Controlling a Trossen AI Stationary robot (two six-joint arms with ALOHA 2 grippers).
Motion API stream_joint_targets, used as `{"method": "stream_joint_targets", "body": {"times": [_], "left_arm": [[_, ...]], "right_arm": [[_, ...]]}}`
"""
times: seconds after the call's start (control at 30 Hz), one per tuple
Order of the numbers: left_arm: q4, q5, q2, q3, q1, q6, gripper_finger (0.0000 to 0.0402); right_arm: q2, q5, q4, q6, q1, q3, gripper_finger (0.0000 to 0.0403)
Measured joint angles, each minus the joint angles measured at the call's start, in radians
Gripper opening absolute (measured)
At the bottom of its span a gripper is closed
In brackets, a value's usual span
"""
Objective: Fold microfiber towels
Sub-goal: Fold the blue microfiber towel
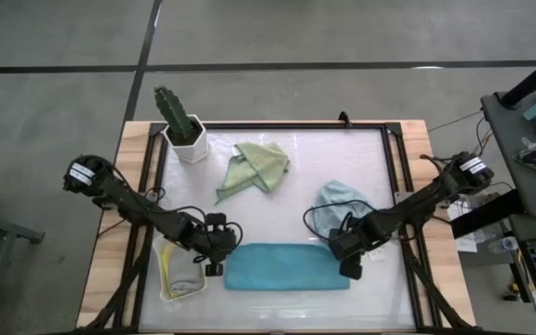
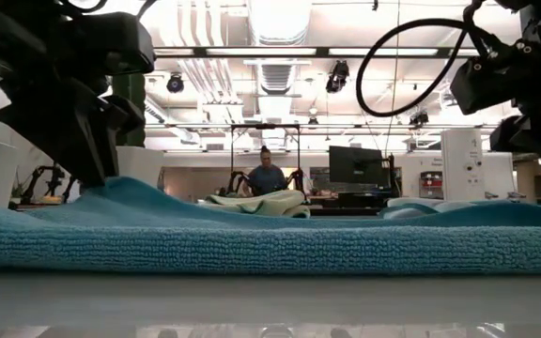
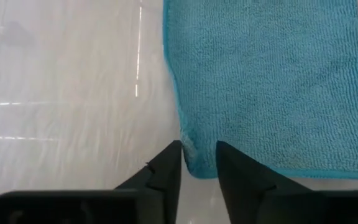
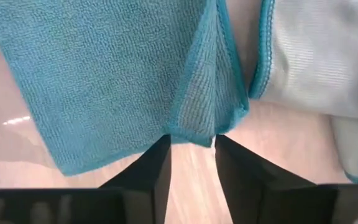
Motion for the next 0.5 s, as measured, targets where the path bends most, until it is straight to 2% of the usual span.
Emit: {"method": "stream_joint_targets", "body": {"times": [0.2, 0.5], "left_arm": [[-0.059, -0.002, -0.012, 0.021, 0.001, 0.000, 0.0114], [-0.104, -0.013, -0.068, 0.056, 0.003, 0.005, 0.0116]], "right_arm": [[-0.062, 0.001, -0.057, 0.016, 0.000, 0.000, 0.0128], [-0.159, 0.072, -0.058, 0.152, 0.000, 0.000, 0.0125]]}}
